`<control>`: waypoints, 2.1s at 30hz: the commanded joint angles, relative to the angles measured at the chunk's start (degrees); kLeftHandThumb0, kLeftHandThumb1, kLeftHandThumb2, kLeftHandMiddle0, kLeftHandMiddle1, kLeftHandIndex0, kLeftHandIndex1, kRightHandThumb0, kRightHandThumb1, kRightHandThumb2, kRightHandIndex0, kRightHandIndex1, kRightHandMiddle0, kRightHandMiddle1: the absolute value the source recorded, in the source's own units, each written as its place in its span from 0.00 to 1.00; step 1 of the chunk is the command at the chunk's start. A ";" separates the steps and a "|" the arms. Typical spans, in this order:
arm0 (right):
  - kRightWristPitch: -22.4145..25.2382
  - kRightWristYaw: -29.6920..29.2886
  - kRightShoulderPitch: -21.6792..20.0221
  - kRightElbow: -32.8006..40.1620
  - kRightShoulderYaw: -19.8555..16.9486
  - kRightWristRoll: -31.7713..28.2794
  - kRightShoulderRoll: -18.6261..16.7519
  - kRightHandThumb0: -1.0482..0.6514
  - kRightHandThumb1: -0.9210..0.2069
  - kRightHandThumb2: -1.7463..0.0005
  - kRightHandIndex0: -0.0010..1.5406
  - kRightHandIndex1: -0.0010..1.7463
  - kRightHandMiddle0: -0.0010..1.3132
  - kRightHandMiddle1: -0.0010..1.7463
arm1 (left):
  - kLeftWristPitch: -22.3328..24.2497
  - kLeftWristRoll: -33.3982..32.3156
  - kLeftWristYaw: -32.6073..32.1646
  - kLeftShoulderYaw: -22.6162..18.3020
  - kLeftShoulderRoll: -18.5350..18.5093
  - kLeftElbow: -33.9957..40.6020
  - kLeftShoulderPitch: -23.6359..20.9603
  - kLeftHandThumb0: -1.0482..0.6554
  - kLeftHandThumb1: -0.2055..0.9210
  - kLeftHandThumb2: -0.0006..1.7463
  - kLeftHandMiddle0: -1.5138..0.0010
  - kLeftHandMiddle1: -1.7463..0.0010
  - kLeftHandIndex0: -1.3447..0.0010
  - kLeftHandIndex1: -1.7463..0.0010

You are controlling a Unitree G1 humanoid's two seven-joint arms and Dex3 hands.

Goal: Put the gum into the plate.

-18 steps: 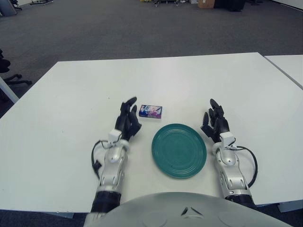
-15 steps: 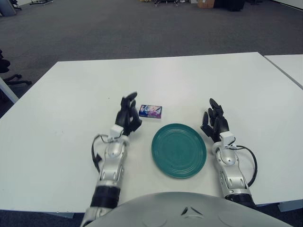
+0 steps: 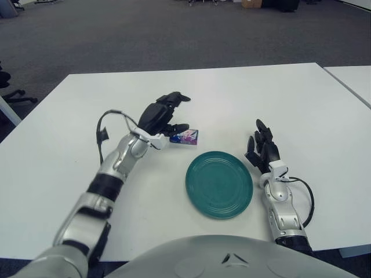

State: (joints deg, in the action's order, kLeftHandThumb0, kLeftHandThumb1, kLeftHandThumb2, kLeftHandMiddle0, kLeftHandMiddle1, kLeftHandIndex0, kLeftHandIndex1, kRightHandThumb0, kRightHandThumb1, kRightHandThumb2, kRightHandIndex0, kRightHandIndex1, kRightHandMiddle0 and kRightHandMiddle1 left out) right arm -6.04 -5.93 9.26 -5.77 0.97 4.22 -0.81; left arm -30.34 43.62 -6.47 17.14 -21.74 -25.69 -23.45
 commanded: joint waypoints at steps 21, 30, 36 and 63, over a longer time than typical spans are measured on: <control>3.97 -0.49 5.90 -5.84 -0.02 -0.82 -1.45 0.17 0.00 0.47 0.04 0.00 0.00 0.11 | -6.25 2.65 9.35 13.45 -1.06 -19.84 -14.05 0.00 1.00 0.15 0.82 0.98 0.93 0.23; 2.53 -0.21 5.99 -6.70 0.33 -0.33 -1.05 0.17 0.00 0.46 0.03 0.00 0.00 0.07 | -7.29 2.53 9.69 16.36 0.56 -26.65 -15.78 0.02 1.00 0.13 0.82 0.98 0.93 0.23; 2.20 -0.53 5.88 -7.47 -0.05 -0.69 -1.33 0.16 0.00 0.47 0.04 0.00 0.00 0.08 | -6.72 3.28 8.60 18.28 2.35 -32.23 -16.59 0.04 1.00 0.10 0.82 0.98 0.93 0.23; 3.37 -0.23 6.51 -6.54 -0.87 -1.20 -1.55 0.17 0.00 0.46 0.03 0.00 0.00 0.09 | 2.01 1.30 -2.78 20.66 7.97 -47.74 -18.94 0.53 0.62 0.57 0.70 0.16 0.73 0.07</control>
State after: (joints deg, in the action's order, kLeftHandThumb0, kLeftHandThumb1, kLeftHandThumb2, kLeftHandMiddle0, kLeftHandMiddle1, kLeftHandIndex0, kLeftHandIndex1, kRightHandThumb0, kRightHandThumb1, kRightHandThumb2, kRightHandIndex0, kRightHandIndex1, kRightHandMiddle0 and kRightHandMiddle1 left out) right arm -9.35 -6.13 10.16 -6.78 0.41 3.60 -1.80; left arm -31.49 44.86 -8.40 37.87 -14.04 -71.21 -45.50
